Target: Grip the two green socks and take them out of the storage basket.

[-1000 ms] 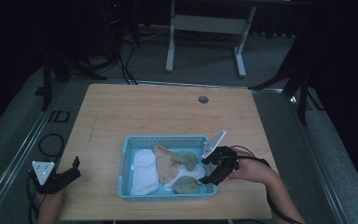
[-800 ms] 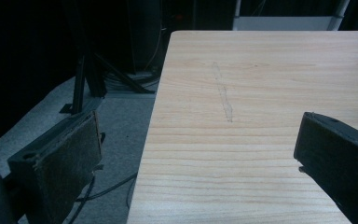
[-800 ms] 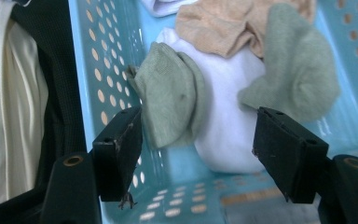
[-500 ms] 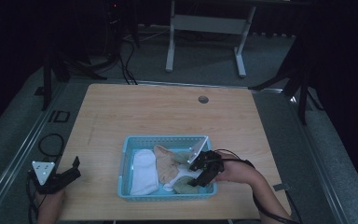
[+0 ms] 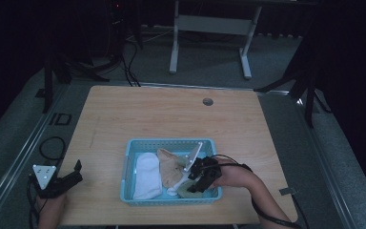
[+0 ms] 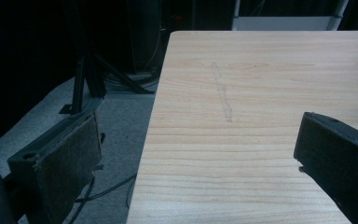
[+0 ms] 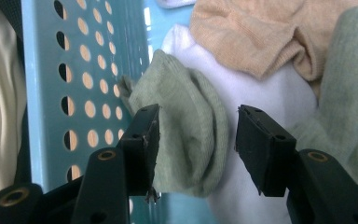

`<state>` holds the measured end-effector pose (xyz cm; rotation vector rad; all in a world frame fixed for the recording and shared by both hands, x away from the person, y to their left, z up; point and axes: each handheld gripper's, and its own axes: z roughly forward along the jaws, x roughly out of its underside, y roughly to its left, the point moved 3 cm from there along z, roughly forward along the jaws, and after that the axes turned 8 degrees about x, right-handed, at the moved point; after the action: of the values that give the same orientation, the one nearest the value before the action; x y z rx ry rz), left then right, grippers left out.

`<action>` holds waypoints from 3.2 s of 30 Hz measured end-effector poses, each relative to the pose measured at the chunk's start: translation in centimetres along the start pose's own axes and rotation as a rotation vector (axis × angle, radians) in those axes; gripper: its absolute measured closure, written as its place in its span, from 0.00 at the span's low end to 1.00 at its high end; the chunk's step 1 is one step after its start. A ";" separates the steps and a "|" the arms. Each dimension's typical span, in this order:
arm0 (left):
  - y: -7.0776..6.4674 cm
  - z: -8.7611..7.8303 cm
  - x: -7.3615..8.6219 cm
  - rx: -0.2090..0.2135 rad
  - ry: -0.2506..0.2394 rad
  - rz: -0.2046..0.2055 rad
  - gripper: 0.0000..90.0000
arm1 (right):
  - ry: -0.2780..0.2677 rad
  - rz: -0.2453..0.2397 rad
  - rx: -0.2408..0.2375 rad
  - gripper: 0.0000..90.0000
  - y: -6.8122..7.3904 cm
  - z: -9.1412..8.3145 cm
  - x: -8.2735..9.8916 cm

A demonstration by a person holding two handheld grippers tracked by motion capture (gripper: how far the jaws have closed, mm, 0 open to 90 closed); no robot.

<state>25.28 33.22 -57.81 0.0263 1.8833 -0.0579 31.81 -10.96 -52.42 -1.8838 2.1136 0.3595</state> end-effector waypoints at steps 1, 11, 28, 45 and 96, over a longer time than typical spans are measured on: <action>0.0 0.0 0.0 0.000 0.000 0.000 0.00 | -0.001 -0.002 -0.002 0.57 0.0 0.1 -0.1; 0.0 0.0 0.0 0.001 0.003 0.000 0.00 | -0.021 -0.063 0.053 0.84 0.2 -0.1 -0.5; 0.0 0.0 0.0 0.001 0.003 -0.002 0.00 | -0.053 -0.104 0.049 0.89 0.9 -2.2 -1.2; 0.0 0.0 0.0 -0.002 0.003 -0.001 0.00 | -0.117 -0.121 0.096 0.89 0.6 -5.7 -2.1; 0.0 0.1 0.0 -0.008 0.005 -0.001 0.00 | -0.273 0.263 0.392 0.89 -4.2 -15.9 9.4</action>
<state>25.33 33.24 -57.84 0.0208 1.8887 -0.0511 34.21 -25.96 -41.13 -1.2694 2.0631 0.2204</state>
